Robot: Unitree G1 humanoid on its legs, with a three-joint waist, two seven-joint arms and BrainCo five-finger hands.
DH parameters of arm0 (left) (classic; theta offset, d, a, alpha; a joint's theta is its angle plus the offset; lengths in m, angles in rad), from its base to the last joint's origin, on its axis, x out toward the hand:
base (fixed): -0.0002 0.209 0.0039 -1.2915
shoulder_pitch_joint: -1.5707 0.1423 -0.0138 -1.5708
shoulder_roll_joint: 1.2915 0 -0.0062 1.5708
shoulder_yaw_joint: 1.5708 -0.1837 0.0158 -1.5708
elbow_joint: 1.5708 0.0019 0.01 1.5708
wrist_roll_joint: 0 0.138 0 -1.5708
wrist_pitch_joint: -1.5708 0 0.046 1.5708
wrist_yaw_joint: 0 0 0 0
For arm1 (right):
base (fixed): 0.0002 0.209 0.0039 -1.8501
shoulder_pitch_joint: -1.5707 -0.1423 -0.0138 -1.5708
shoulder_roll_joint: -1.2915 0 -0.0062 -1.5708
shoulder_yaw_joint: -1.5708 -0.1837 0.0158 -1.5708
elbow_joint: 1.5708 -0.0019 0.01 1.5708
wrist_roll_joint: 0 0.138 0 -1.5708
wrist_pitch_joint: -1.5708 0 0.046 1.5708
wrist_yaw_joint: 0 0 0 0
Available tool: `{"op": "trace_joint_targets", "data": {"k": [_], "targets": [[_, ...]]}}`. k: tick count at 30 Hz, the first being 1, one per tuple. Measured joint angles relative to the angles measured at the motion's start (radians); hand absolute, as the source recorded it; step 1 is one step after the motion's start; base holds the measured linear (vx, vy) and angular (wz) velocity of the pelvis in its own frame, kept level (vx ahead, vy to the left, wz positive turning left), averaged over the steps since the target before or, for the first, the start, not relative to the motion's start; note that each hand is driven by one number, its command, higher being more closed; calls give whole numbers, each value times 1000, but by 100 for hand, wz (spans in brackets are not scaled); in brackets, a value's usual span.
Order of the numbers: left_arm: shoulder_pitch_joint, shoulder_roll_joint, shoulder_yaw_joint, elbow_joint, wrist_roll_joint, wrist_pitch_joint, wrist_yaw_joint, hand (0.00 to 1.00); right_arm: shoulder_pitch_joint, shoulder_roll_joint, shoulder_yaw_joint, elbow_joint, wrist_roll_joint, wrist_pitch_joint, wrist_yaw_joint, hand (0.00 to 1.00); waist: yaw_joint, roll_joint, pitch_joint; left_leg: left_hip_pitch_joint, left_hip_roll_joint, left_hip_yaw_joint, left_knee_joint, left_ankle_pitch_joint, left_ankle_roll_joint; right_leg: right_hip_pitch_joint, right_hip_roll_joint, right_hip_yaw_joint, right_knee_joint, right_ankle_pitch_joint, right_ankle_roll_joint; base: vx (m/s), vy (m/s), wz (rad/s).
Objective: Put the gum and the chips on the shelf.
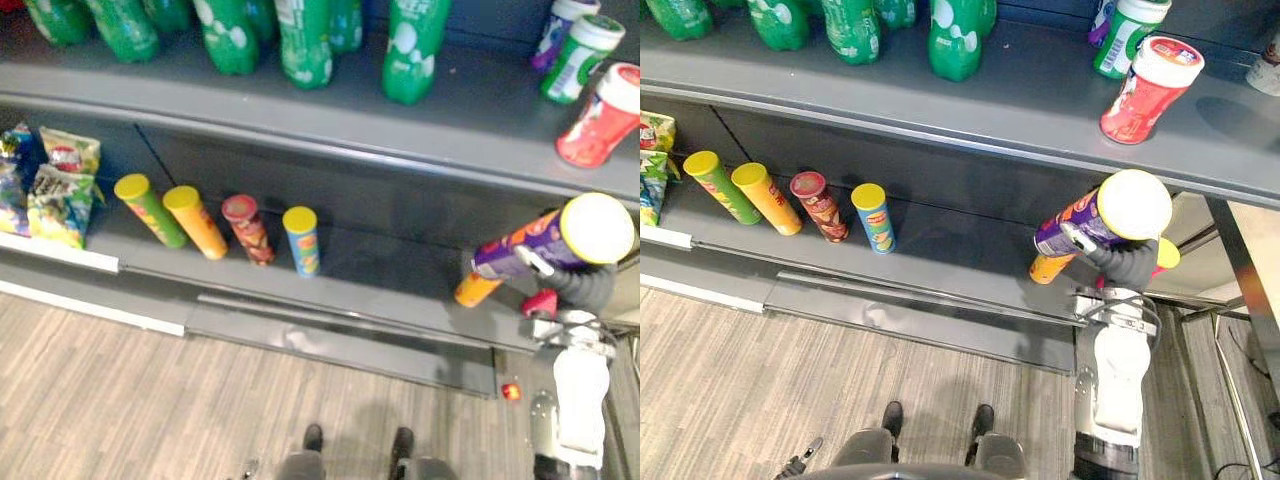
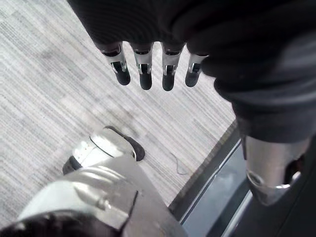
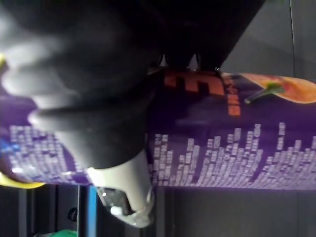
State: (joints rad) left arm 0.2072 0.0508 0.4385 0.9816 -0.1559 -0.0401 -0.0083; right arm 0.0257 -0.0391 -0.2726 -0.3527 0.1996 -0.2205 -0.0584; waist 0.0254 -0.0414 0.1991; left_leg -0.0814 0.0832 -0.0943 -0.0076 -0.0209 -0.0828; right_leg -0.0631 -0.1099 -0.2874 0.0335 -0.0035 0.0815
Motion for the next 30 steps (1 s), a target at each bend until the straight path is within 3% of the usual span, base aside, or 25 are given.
{"op": "trace_joint_targets", "data": {"k": [4, 10, 17, 30], "targets": [[-16, -2, -2, 7, 2, 0, 2, 0, 23, 12, 6, -8, 18, -6, 3, 100, -9, 0, -6, 23, 16, 8, -84, 58, -5, 2, 1, -33, -2, 1, -1, 5, -53, 27], [-17, -1, -3, 13, 16, -3, 34, 0, 41, 10, 90, 2, -5, 12, 17, 100, -10, 0, -26, 30, 9, 33, -92, 59, -5, 14, -6, -29, -23, 6, 7, -7, 9, -3], [-49, 0, -40, 14, 22, -5, 70, 0, 46, 7, 225, 73, -6, 71, 23, 100, 5, 1, -28, -11, 11, 52, -86, 83, -8, -21, -7, -37, -31, 18, 2, 48, -5, 5], [-104, 5, -121, -9, 19, -40, 134, 0, 22, 7, 447, 77, -39, 71, 15, 100, 6, 7, -23, -38, -2, 60, -86, 88, -9, -54, -25, -36, -15, 19, 5, 12, 10, 1]]}}
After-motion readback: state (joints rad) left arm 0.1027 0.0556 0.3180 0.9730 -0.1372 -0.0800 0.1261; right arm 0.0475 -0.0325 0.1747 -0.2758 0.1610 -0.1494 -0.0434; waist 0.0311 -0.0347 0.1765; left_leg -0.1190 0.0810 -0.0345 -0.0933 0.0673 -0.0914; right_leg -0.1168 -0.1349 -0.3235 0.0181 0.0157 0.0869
